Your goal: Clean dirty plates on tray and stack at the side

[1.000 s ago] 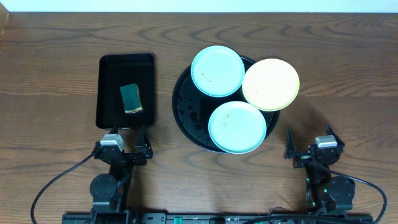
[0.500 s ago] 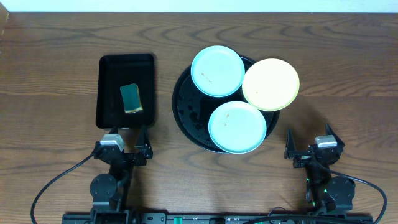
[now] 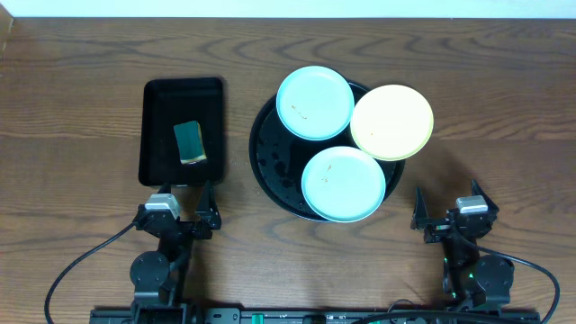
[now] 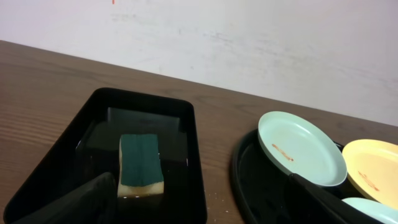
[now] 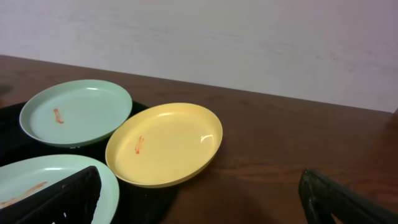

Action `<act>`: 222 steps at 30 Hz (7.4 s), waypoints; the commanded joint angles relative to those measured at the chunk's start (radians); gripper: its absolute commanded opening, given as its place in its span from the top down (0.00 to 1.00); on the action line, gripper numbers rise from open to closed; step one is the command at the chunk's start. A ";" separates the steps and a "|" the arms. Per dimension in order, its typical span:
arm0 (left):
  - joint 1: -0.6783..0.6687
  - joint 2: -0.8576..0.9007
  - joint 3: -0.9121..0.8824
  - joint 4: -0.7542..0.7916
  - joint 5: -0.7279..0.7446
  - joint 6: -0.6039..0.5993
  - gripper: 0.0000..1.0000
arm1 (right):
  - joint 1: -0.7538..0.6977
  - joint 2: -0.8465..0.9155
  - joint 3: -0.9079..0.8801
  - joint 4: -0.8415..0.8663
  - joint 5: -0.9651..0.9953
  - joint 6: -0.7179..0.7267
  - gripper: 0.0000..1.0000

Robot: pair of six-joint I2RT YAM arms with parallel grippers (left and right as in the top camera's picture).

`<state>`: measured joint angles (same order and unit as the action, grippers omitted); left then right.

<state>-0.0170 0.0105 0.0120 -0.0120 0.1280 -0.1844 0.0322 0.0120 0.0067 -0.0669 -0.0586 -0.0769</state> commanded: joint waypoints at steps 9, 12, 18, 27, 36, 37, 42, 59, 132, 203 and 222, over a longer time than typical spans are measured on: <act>-0.001 -0.006 -0.008 -0.047 0.018 -0.008 0.14 | 0.001 -0.005 -0.001 -0.004 -0.002 0.012 0.01; -0.001 -0.006 -0.008 -0.047 0.018 -0.008 0.14 | 0.001 -0.005 -0.002 -0.004 -0.002 0.013 0.01; -0.001 -0.006 -0.008 -0.047 0.018 -0.008 0.14 | 0.001 -0.005 -0.001 -0.004 -0.002 0.013 0.01; -0.001 -0.006 -0.008 -0.047 0.018 -0.008 0.14 | 0.001 -0.005 -0.001 -0.004 -0.002 0.012 0.01; -0.001 -0.006 -0.008 -0.047 0.018 -0.008 0.14 | 0.001 -0.005 -0.001 0.012 0.024 -0.006 0.01; -0.001 -0.006 -0.008 -0.047 0.018 -0.008 0.14 | 0.001 -0.005 -0.001 0.022 0.008 -0.006 0.01; -0.001 -0.006 -0.008 -0.047 0.018 -0.008 0.14 | 0.001 -0.005 0.013 0.006 -0.126 0.003 0.01; -0.001 -0.006 -0.008 -0.047 0.018 -0.008 0.14 | 0.001 0.833 1.081 -0.815 -0.209 -0.014 0.01; -0.001 1.336 1.525 -1.250 -0.058 0.076 0.14 | 0.370 1.363 0.706 -0.526 0.083 0.893 0.66; 0.017 1.795 1.462 -1.004 -0.164 0.040 0.21 | 0.379 1.294 0.965 -0.703 0.188 0.420 0.99; 0.037 2.068 1.462 -0.921 -0.163 0.041 0.36 | 0.379 1.295 0.960 -0.704 0.189 0.420 0.99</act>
<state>0.0132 2.0670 1.4803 -0.9325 -0.0296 -0.1368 0.4061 1.3128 0.9649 -0.7734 0.1307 0.3546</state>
